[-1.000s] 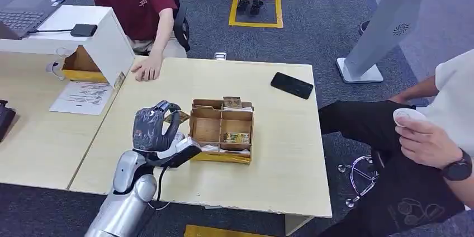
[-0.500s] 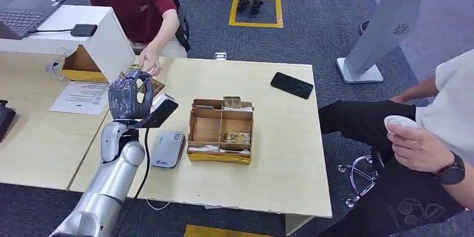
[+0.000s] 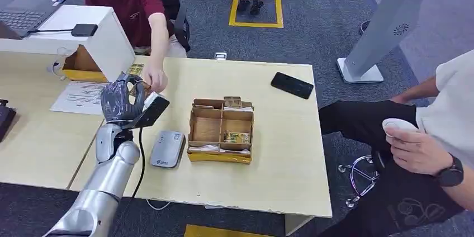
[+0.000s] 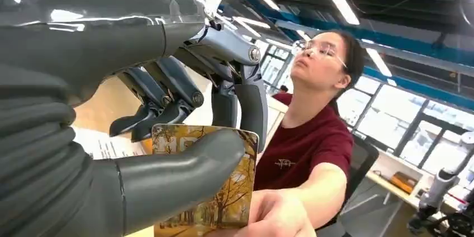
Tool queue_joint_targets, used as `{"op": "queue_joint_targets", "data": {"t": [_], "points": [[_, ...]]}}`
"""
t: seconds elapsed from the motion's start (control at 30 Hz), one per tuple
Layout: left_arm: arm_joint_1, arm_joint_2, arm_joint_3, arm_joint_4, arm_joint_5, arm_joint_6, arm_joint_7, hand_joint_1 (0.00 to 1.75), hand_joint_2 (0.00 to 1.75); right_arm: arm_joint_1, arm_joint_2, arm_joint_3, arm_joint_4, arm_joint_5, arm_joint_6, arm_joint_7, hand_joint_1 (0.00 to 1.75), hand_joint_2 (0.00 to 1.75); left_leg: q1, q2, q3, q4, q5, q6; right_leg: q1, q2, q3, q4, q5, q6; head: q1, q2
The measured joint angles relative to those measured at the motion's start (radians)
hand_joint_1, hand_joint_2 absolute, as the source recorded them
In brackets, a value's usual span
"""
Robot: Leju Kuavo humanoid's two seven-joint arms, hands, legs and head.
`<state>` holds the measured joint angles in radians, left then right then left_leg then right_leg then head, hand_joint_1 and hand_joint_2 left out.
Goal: Pass the card to the sensor for recognition and then transmit it.
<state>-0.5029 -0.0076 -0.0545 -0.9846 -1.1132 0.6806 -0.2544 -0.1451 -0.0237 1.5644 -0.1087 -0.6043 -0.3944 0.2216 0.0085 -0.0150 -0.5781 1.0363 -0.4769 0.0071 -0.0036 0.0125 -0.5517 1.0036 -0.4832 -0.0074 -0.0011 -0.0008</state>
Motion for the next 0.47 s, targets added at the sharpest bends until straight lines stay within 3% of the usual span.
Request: {"op": "queue_joint_targets", "data": {"t": [0.3,0.33,0.47], "points": [[-0.003,0.001,0.014,0.026,-0.014,0.009,0.000,1.75,1.75,0.000,0.000,0.000,0.000,0.004,0.000,0.001,0.00,0.00,0.000,0.000,0.000,0.000,0.000,0.000,0.000,0.000,0.000,0.000,0.000,0.000,0.000,0.000],[-0.004,0.002,0.015,0.027,-0.014,0.010,0.000,0.02,1.75,0.000,0.000,0.000,0.000,0.005,0.000,0.001,0.00,0.00,0.000,0.000,0.000,0.000,0.000,0.000,0.000,0.000,0.000,0.000,0.000,0.000,0.000,0.000],[-0.004,0.002,0.019,0.032,-0.030,0.010,0.000,0.00,1.75,0.000,0.000,0.000,0.000,0.007,0.000,0.001,0.00,0.00,0.000,0.000,-0.001,0.000,0.000,0.000,0.000,0.000,0.000,0.000,0.000,0.000,0.000,0.000]]}}
